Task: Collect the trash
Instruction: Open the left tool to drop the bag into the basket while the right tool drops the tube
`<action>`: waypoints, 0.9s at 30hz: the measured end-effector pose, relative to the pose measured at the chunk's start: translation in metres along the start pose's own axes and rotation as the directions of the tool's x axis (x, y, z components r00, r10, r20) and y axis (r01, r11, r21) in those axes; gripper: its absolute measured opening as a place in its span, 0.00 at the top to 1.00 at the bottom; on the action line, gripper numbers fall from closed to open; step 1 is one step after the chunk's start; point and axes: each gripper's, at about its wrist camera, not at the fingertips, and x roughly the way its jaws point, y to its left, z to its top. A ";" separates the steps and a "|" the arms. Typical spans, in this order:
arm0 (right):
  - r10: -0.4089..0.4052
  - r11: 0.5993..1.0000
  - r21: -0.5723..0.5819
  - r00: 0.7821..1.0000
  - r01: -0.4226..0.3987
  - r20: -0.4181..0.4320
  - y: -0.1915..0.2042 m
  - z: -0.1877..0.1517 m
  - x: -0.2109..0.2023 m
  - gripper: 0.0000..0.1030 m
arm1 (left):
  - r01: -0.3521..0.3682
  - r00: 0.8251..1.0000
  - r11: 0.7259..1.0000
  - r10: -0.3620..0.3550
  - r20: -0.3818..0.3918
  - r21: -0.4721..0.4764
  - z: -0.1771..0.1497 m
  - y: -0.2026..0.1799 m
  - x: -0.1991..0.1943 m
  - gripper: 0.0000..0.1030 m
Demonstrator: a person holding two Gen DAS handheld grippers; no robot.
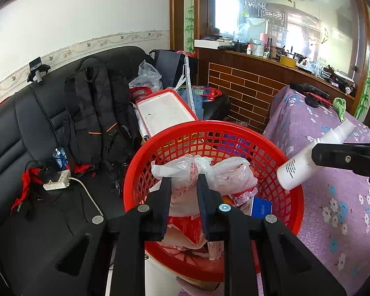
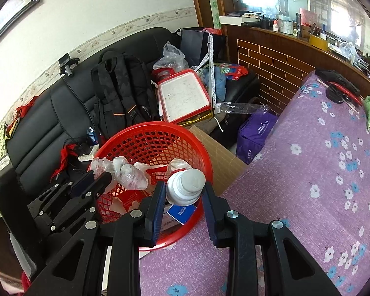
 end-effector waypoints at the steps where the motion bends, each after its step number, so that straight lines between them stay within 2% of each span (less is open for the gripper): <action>1: 0.001 1.000 0.000 1.000 -0.001 -0.001 0.000 0.001 0.001 0.69 | -0.002 1.000 1.000 0.002 0.001 -0.002 0.000 0.001 0.001 0.81; 10: 0.003 1.000 -0.004 1.000 -0.003 -0.012 0.006 0.007 0.010 0.68 | 0.000 1.000 1.000 0.000 -0.001 -0.011 -0.001 0.007 0.004 0.79; 11: 0.005 1.000 -0.004 1.000 -0.005 -0.008 0.007 0.008 0.009 0.63 | 0.002 1.000 1.000 -0.002 0.002 -0.013 -0.001 0.008 0.003 0.75; 12: 0.008 1.000 -0.006 1.000 -0.008 -0.006 0.008 0.008 0.008 0.60 | 0.002 1.000 1.000 -0.002 0.007 -0.019 -0.001 0.008 0.002 0.64; 14: 0.010 1.000 0.000 1.000 -0.010 0.010 0.007 0.009 0.003 0.55 | 0.001 1.000 1.000 -0.001 0.025 -0.023 -0.001 0.009 -0.002 0.52; 17: 0.011 1.000 0.018 0.999 -0.012 0.046 0.004 0.008 -0.012 0.53 | -0.008 0.998 1.000 0.010 0.060 -0.020 0.000 0.009 -0.012 0.48; 18: 0.001 1.000 0.023 0.998 -0.002 0.061 0.002 0.006 -0.019 0.51 | -0.012 0.997 1.000 0.013 0.073 -0.025 0.000 0.009 -0.017 0.39; 19: -0.016 1.000 0.028 0.997 0.014 0.079 0.000 0.004 -0.027 0.43 | -0.019 0.996 0.999 0.023 0.089 -0.039 0.000 0.010 -0.023 0.33; 20: -0.034 0.999 0.032 0.994 0.031 0.102 -0.002 0.001 -0.036 0.31 | -0.028 0.994 0.998 0.034 0.106 -0.055 0.000 0.010 -0.030 0.23; 21: -0.049 0.998 0.032 0.991 0.045 0.123 -0.004 -0.002 -0.045 0.26 | -0.038 0.990 0.997 0.046 0.130 -0.068 -0.001 0.010 -0.038 0.18; 25: -0.141 0.990 0.028 0.971 0.138 0.193 -0.011 -0.022 -0.080 0.14 | -0.074 0.975 0.994 0.090 0.203 -0.083 -0.006 0.005 -0.067 0.10; 27: -0.178 0.984 0.029 0.961 0.176 0.210 -0.015 -0.036 -0.094 0.12 | -0.087 0.969 0.993 0.103 0.226 -0.080 -0.009 0.000 -0.080 0.05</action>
